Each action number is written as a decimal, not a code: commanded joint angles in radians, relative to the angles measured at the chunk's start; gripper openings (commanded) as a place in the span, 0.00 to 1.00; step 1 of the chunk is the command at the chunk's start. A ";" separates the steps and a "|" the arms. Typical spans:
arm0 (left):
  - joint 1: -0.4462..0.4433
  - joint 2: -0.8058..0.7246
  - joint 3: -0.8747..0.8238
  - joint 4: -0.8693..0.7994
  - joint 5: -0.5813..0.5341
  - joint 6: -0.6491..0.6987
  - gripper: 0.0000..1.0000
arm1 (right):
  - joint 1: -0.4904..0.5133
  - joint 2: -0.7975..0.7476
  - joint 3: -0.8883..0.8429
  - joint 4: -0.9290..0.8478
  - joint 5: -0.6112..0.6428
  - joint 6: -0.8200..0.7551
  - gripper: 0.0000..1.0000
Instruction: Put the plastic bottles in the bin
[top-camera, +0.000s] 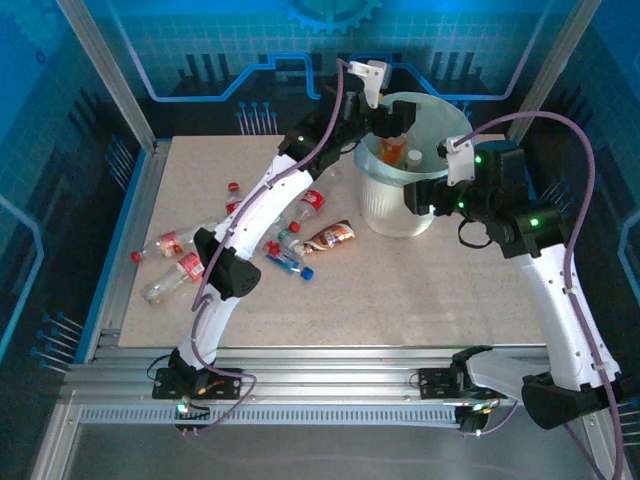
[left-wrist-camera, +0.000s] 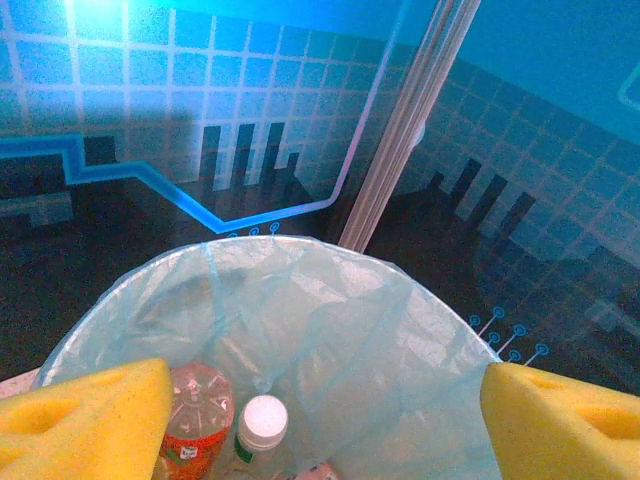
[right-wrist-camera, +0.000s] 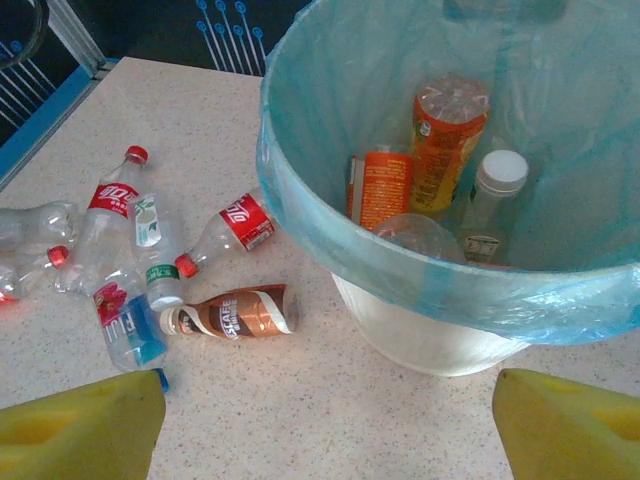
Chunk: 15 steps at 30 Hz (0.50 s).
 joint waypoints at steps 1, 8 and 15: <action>-0.005 -0.009 0.075 0.019 -0.017 -0.038 0.81 | -0.013 0.017 0.030 -0.041 -0.050 0.010 0.85; -0.004 -0.195 0.017 -0.048 -0.066 -0.016 0.81 | 0.100 0.017 0.076 -0.018 -0.028 -0.017 0.82; 0.001 -0.539 -0.347 -0.151 -0.215 0.045 0.83 | 0.352 0.113 0.138 0.016 0.058 -0.071 0.82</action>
